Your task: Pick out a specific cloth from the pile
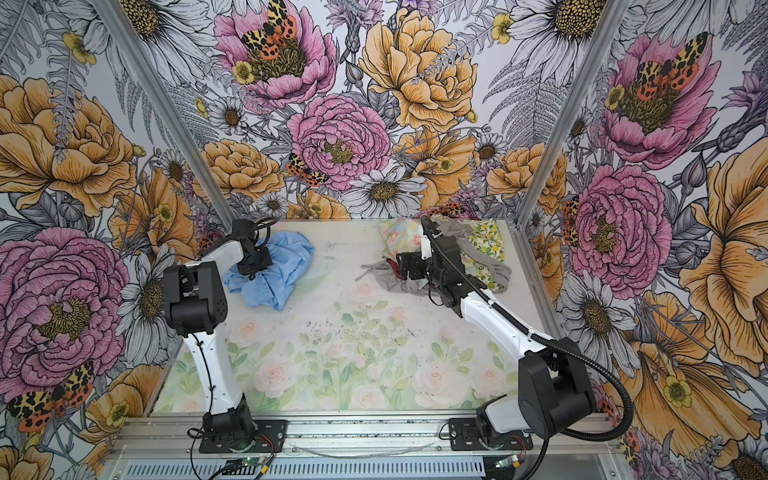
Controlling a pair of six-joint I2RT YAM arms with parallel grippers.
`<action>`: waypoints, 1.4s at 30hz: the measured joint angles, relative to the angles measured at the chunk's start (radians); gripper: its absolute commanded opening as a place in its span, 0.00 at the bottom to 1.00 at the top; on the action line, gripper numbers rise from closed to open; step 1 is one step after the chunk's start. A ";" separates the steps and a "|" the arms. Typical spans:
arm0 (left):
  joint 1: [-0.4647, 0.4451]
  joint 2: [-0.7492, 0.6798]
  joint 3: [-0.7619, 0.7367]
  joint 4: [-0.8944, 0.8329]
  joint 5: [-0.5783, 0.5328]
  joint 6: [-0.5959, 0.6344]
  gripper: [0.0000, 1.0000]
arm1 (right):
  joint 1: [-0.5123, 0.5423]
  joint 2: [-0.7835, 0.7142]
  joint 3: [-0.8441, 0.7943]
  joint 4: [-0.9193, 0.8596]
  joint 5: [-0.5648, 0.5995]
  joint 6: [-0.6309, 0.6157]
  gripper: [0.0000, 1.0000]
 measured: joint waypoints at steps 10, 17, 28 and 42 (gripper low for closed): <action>0.032 0.008 0.056 -0.026 0.011 -0.016 0.37 | -0.008 -0.002 0.000 -0.001 0.000 -0.004 0.90; 0.014 -0.063 0.056 -0.038 0.031 -0.013 0.77 | -0.008 -0.024 0.000 -0.004 0.000 -0.004 0.90; 0.001 -0.336 -0.050 -0.036 0.032 0.037 0.99 | -0.008 -0.076 -0.005 -0.004 -0.007 0.000 0.91; -0.087 -0.413 -0.259 -0.097 -0.003 0.127 0.98 | -0.008 -0.135 -0.071 -0.003 -0.008 0.013 0.91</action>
